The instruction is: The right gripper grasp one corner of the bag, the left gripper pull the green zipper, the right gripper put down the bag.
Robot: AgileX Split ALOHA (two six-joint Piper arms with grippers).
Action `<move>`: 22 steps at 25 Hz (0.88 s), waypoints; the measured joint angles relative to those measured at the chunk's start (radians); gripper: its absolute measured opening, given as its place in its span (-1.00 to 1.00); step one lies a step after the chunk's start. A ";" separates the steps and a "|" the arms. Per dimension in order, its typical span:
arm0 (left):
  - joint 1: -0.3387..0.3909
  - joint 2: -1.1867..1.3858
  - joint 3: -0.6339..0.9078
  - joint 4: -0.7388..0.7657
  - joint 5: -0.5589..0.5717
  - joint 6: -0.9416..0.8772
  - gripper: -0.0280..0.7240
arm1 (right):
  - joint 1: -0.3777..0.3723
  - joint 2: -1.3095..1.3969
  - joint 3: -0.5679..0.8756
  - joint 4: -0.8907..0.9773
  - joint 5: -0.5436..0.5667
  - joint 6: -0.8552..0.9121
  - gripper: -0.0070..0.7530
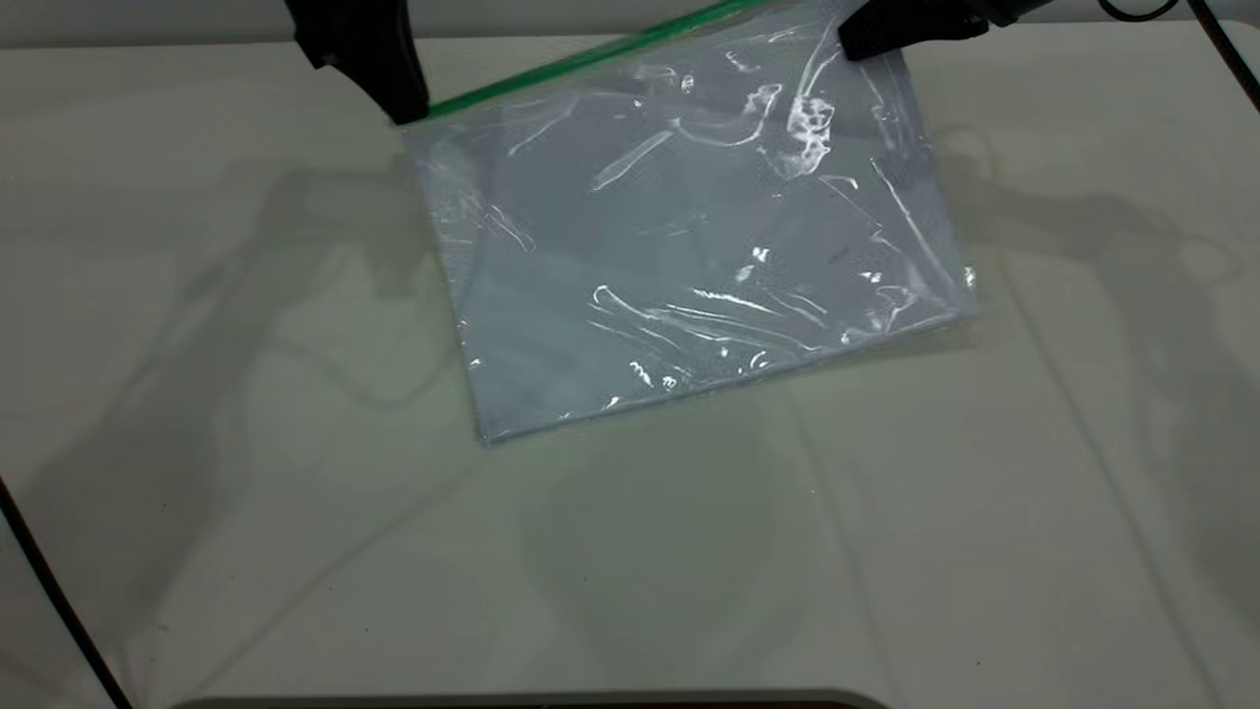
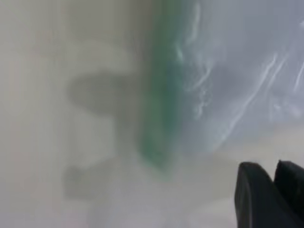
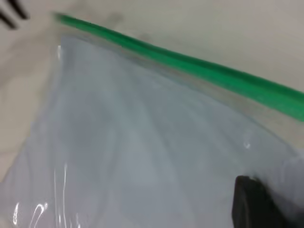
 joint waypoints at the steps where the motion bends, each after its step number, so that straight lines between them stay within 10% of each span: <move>1: 0.002 0.000 0.000 0.003 0.002 -0.009 -0.44 | -0.004 0.000 0.000 0.004 -0.020 0.008 -0.56; 10: 0.004 -0.001 0.000 -0.010 -0.021 -0.182 0.47 | -0.014 -0.025 0.000 -0.061 -0.165 0.196 0.70; 22: 0.004 -0.202 -0.182 0.015 0.025 -0.675 0.63 | -0.017 -0.461 0.000 -0.661 -0.161 0.847 0.57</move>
